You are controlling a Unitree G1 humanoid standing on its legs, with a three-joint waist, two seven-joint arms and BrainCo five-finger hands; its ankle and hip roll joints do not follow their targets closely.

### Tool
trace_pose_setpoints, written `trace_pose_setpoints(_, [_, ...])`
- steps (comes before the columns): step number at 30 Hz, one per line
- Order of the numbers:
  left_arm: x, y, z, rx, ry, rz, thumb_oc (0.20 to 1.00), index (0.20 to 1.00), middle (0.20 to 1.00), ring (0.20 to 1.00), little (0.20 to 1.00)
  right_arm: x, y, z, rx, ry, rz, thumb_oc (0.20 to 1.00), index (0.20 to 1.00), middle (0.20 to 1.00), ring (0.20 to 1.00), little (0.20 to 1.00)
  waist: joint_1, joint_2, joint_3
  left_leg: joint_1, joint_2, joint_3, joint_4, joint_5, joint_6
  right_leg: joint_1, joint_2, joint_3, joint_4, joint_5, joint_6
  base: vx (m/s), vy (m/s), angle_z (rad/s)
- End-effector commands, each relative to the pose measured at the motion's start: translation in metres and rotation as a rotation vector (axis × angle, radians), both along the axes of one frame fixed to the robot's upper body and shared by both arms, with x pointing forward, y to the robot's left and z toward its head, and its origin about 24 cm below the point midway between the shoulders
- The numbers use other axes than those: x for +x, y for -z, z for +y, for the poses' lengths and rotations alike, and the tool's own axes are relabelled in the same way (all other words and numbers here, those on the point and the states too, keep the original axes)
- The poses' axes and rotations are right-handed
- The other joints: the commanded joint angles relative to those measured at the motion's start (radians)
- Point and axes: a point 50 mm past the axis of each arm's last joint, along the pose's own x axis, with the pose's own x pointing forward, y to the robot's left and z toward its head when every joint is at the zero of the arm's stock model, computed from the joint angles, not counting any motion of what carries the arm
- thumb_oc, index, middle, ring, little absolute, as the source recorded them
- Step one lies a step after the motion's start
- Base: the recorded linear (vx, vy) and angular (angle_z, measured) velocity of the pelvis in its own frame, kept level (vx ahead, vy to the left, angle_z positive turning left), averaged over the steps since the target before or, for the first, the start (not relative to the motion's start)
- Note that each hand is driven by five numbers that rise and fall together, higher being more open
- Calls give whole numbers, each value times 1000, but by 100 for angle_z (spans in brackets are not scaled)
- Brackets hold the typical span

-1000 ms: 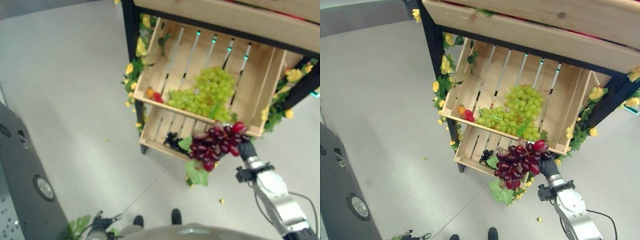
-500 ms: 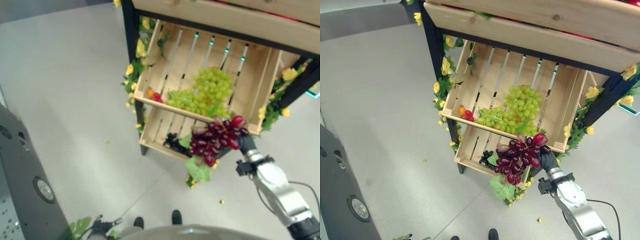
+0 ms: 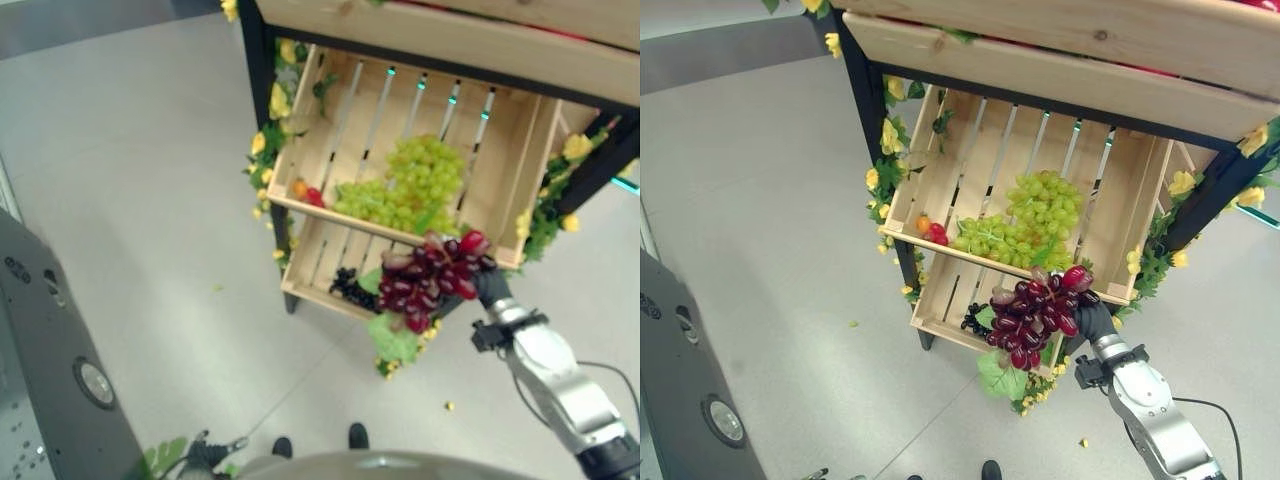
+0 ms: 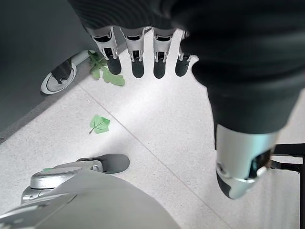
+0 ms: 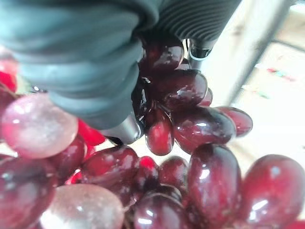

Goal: Pick up the fruits from the basket on one side to the basket on the other side

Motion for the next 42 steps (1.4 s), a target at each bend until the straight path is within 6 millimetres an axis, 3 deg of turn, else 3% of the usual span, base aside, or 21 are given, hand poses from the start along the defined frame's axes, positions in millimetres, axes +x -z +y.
trace_pose_setpoints(1, [9,1,-2,1,10,9,1000,1000,1000,1000,1000,-3,-71,0,47,-38,-384,200,200,200,200,200,12,-27,-50,-40,11,-102,12,-38,-12,65,-39,-47,26,-99,75,0,0,0])
trace_pose_setpoints(15, [15,-1,3,18,0,-7,1000,1000,1000,1000,1000,-27,-44,11,94,-125,-244,200,200,200,200,200,-26,-36,-80,-18,22,-84,16,-46,-17,73,-30,-37,44,-112,72,-1,1,0])
trace_pose_setpoints(23, [13,0,3,18,16,4,1000,1000,1000,1000,1000,-32,-48,10,95,-130,-256,200,200,200,200,200,-35,-41,-110,4,23,-73,20,-56,-16,84,-30,-33,54,-120,72,4,3,-2])
trace_pose_setpoints(32, [0,3,4,14,23,54,1000,1000,1000,1000,1000,-14,-65,-2,77,-52,-339,200,200,200,200,200,-16,-59,-145,35,24,-70,24,-68,-14,113,-29,-33,53,-126,71,14,14,-4])
trace_pose_setpoints(42, [-7,4,6,3,32,88,1000,1000,1000,1000,1000,13,-84,-13,35,-6,-377,200,200,200,200,200,15,-78,-139,28,19,-76,29,-67,-11,113,-39,-40,51,-119,74,0,0,0])
